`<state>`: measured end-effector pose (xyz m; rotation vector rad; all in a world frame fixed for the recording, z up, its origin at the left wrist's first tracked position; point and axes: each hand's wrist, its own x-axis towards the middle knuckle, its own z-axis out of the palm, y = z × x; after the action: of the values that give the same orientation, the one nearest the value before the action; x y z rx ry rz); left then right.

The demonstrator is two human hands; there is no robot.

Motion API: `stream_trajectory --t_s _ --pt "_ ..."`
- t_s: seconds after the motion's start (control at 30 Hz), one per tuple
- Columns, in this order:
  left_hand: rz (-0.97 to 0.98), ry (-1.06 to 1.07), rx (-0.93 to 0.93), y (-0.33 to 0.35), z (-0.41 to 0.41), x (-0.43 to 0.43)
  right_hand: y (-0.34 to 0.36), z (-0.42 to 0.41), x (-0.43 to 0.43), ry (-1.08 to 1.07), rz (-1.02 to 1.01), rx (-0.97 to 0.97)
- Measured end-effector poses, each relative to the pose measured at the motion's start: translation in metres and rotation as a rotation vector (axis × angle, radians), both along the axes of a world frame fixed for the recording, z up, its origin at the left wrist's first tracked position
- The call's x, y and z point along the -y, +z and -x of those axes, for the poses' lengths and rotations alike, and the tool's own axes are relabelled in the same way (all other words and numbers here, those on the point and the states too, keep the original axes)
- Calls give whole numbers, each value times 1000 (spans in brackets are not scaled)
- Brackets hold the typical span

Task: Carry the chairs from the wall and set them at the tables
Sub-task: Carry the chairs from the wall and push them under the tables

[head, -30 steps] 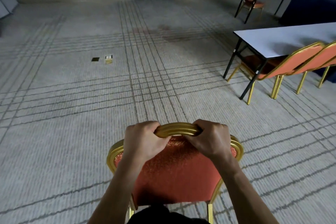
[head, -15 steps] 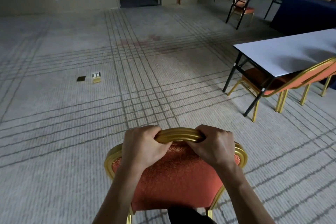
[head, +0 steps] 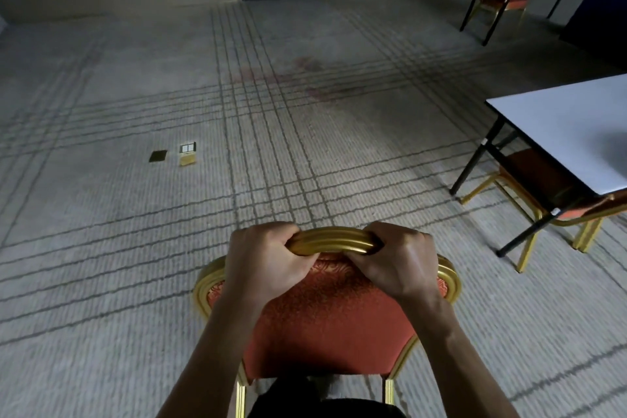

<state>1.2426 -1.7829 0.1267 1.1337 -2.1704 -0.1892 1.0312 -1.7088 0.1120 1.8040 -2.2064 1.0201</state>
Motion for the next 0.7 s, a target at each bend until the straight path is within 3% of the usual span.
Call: stream_trajectory --t_s 0.7 --pt "-26 -114 -49 -8 169 436 9 158 412 -94 -42 -39"
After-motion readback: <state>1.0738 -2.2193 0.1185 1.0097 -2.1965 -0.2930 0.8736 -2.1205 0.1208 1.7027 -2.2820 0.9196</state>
